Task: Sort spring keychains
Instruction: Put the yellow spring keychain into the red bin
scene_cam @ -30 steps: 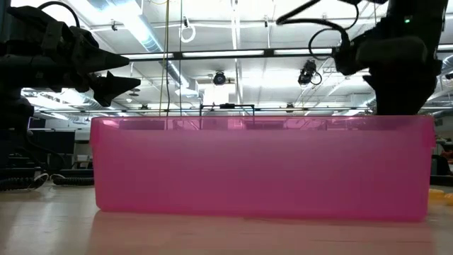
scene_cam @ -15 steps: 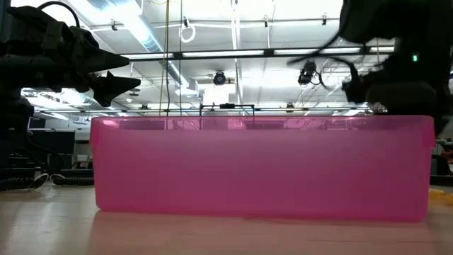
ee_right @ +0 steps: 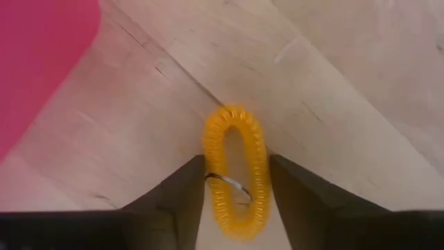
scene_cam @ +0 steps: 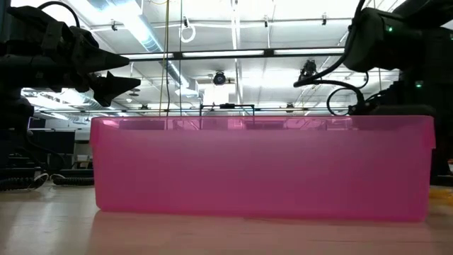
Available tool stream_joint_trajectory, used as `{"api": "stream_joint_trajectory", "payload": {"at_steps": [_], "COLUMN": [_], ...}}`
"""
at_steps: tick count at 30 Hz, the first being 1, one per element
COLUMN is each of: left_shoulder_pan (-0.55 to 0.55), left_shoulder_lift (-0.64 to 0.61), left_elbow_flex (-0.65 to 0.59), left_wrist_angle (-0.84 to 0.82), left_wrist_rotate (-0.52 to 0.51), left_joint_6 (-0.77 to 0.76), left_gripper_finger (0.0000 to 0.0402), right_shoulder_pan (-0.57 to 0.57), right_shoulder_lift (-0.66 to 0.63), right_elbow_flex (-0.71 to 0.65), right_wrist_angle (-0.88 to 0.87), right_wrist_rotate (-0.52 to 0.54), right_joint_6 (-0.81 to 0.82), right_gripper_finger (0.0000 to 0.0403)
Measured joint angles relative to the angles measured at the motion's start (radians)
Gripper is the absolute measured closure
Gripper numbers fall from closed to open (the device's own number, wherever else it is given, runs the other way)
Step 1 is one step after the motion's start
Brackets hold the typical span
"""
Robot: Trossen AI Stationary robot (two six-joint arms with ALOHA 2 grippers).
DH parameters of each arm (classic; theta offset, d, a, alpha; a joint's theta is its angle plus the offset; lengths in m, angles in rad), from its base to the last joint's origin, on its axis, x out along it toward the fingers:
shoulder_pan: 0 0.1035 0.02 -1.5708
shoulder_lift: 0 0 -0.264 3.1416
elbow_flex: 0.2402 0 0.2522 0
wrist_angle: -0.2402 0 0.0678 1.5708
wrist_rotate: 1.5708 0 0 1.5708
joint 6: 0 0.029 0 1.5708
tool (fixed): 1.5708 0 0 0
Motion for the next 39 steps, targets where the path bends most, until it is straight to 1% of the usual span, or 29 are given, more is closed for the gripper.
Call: {"api": "stream_joint_trajectory", "payload": {"at_steps": [2, 5, 6, 8, 9, 11, 14, 15, 17, 20, 22, 23, 24, 25, 27, 29, 30, 32, 34, 36, 39], "left_shoulder_pan": [0.000, 0.000, 0.000, 0.000, 0.000, 0.000, 0.000, 0.000, 0.000, 0.000, 0.000, 0.000, 0.000, 0.000, 0.000, 0.000, 0.000, 0.000, 0.000, 0.000, 0.000], "left_shoulder_lift": [0.000, 0.000, 0.000, 0.000, 0.000, 0.000, 0.000, 0.000, 0.000, 0.000, 0.000, 0.000, 0.000, 0.000, 0.000, 0.000, 0.000, 0.000, 0.000, 0.000, 0.000], "left_elbow_flex": [0.000, 0.000, 0.000, 0.000, 0.000, 0.000, 0.000, 0.000, 0.000, 0.000, 0.000, 0.000, 0.000, 0.000, 0.000, 0.000, 0.000, 0.000, 0.000, 0.000, 0.000], "left_wrist_angle": [0.001, 0.001, 0.000, 0.001, 0.001, 0.001, 0.000, 0.001, 0.000, 0.001, 0.000, 0.000, 0.000, 0.000, 0.000, 0.000, 0.000, 0.001, 0.001, 0.000, 0.001], "left_wrist_rotate": [0.000, 0.000, 0.000, 0.000, 0.000, 0.000, 0.000, 0.000, 0.000, 0.000, 0.000, 0.000, 0.000, 0.000, 0.000, 0.000, 0.000, 0.000, 0.000, 0.000, 0.000], "left_joint_6": [0.000, 0.000, 0.000, 0.000, 0.000, 0.000, 0.000, 0.000, 0.000, 0.000, 0.000, 0.000, 0.000, 0.000, 0.000, 0.000, 0.000, 0.000, 0.000, 0.000, 0.000], "left_gripper_finger": [0.0081, 0.0081, 0.0081, 0.0081, 0.0081, 0.0081, 0.0081, 0.0081, 0.0081, 0.0081, 0.0081, 0.0081, 0.0081, 0.0081, 0.0081, 0.0081, 0.0081, 0.0081, 0.0081, 0.0081, 0.0081], "right_shoulder_pan": [-0.002, -0.014, -0.016, -0.014, -0.010, 0.004, 0.041, 0.058, 0.093, 0.154, 0.202, 0.223, 0.246, 0.262, 0.282, 0.285, 0.283, 0.271, 0.253, 0.233, 0.211], "right_shoulder_lift": [0.000, -0.010, -0.019, -0.033, -0.037, -0.043, -0.056, -0.062, -0.087, -0.126, -0.156, -0.172, -0.186, -0.197, -0.214, -0.228, -0.231, -0.232, -0.232, -0.232, -0.231], "right_elbow_flex": [0.007, 0.027, 0.033, 0.045, 0.052, 0.089, 0.158, 0.176, 0.223, 0.271, 0.277, 0.278, 0.278, 0.273, 0.254, 0.223, 0.202, 0.148, 0.094, 0.048, 0.024], "right_wrist_angle": [-0.017, -0.074, -0.090, -0.130, -0.178, -0.265, -0.432, -0.460, -0.425, -0.404, -0.316, -0.243, -0.160, -0.059, 0.166, 0.436, 0.583, 0.877, 1.100, 1.209, 1.210], "right_wrist_rotate": [0.001, -0.010, -0.005, 0.013, 0.032, 0.092, 0.255, 0.318, 0.444, 0.671, 0.820, 0.882, 0.917, 0.930, 0.917, 0.840, 0.774, 0.603, 0.443, 0.349, 0.308], "right_joint_6": [-0.036, -0.013, -0.014, -0.014, -0.014, -0.001, 0.078, 0.091, 0.088, 0.066, 0.018, -0.041, -0.123, -0.214, -0.410, -0.606, -0.706, -0.870, -0.944, -0.941, -0.910], "right_gripper_finger": [0.0273, 0.0364, 0.0379, 0.0384, 0.0388, 0.0393, 0.0393, 0.0393, 0.0393, 0.0393, 0.0393, 0.0393, 0.0393, 0.0393, 0.0393, 0.0394, 0.0395, 0.0399, 0.0399, 0.0399, 0.0399]}}
